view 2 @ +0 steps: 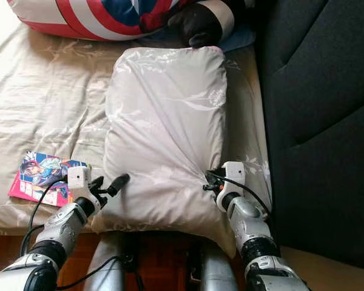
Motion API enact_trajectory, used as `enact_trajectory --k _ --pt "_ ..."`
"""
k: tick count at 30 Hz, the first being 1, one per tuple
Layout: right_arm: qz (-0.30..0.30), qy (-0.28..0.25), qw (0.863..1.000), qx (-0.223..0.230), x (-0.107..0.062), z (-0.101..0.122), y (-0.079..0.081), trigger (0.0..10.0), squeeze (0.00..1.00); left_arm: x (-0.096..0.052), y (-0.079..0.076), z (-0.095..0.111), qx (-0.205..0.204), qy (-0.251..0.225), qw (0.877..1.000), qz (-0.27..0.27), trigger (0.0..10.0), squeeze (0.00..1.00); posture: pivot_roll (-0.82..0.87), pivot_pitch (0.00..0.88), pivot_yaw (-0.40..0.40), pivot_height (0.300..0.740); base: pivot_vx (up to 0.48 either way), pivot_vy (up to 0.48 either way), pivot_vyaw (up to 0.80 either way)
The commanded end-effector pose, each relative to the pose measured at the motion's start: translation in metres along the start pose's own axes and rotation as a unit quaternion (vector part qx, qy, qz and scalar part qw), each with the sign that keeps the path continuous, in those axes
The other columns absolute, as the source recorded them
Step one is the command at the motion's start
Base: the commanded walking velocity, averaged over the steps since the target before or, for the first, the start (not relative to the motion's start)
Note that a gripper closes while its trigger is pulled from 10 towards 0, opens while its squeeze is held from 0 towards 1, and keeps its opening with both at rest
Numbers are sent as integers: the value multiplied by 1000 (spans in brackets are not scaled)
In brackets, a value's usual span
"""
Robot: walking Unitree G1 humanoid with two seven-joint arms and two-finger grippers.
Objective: Clean up the room
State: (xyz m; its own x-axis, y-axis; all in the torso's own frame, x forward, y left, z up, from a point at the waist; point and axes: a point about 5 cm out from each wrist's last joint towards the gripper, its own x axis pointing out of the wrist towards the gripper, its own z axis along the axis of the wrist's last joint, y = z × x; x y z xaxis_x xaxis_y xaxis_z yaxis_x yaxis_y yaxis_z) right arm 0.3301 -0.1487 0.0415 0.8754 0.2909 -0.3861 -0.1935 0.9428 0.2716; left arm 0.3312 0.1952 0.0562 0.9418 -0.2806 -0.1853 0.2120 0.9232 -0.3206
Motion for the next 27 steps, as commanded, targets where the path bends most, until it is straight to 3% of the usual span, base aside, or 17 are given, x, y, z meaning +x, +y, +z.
enact_trajectory --k 1,14,15,27 --pt "-14 143 989 44 -24 -83 -4 0 0 -9 -1 -30 -14 60 998 -3 10000 0 -40 502 -72 657 0 0 0" --pt "5 120 991 53 -29 -84 0 0 0 -11 -8 -48 -9 106 994 3 10000 0 -66 558 -96 657 0 0 0" --pt "5 114 992 56 -30 -82 -1 0 0 -11 -8 -50 -8 109 994 13 0 0 -68 564 -100 657 0 0 0" --pt "16 106 993 53 -31 -83 6 0 0 -10 -11 -45 -39 87 995 -17 0 0 -60 567 -100 657 0 0 0"
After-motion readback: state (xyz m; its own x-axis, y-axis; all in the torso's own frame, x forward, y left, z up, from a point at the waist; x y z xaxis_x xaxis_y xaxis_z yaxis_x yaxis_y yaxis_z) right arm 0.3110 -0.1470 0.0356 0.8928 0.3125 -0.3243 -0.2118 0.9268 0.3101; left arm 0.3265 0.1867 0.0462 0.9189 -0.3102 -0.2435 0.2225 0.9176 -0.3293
